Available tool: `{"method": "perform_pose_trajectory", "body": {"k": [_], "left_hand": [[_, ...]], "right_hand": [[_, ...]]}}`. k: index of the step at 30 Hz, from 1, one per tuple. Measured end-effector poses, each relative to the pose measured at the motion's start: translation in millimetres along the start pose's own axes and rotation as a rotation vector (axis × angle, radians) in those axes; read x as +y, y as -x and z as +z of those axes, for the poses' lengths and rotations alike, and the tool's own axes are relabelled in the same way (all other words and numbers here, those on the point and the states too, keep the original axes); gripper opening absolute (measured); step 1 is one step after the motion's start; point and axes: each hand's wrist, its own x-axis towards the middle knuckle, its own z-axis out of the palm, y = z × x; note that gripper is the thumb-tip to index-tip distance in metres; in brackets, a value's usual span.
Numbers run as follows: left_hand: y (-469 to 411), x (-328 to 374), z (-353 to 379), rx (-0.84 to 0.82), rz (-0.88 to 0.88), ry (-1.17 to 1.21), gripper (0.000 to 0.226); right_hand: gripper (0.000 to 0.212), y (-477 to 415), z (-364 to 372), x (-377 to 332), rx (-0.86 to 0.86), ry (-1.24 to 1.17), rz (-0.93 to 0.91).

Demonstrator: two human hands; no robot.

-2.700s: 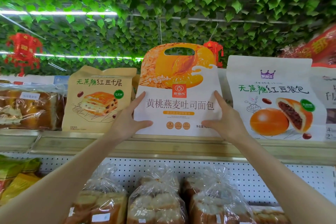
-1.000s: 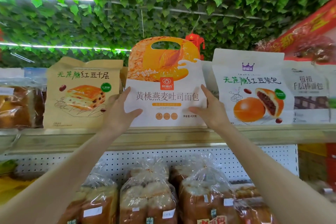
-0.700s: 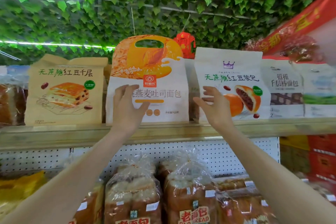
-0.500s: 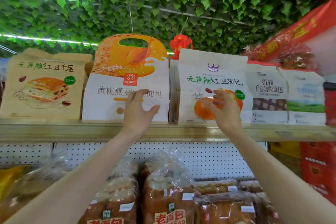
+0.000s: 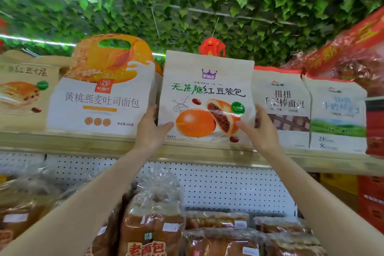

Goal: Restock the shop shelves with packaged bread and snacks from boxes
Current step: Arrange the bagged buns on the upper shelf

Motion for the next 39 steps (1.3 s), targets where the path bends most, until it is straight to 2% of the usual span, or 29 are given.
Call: {"method": "perform_pose_trajectory", "body": {"k": [6, 10, 16, 21, 39], "left_hand": [[-1.8, -2.4, 7.7, -0.006, 0.006, -0.06, 0.064], [-7.4, -2.6, 9.9, -0.013, -0.007, -0.076, 0.059], [-16.3, -7.7, 9.2, -0.032, -0.049, -0.157, 0.071], [-24.0, -12.9, 5.0, -0.034, -0.074, -0.181, 0.068], [-27.0, -16.5, -8.6, -0.152, -0.103, -0.138, 0.088]], "right_hand": [[0.093, -8.0, 8.1, 17.6, -0.054, -0.085, 0.035], [0.092, -9.3, 13.7, 20.3, -0.027, -0.053, 0.041], [0.088, -9.1, 17.6, 18.7, -0.012, -0.048, 0.047], [0.088, -7.7, 22.6, 13.7, -0.034, -0.079, 0.024], [0.09, -3.5, 24.7, 9.3, -0.055, -0.104, 0.023]]}}
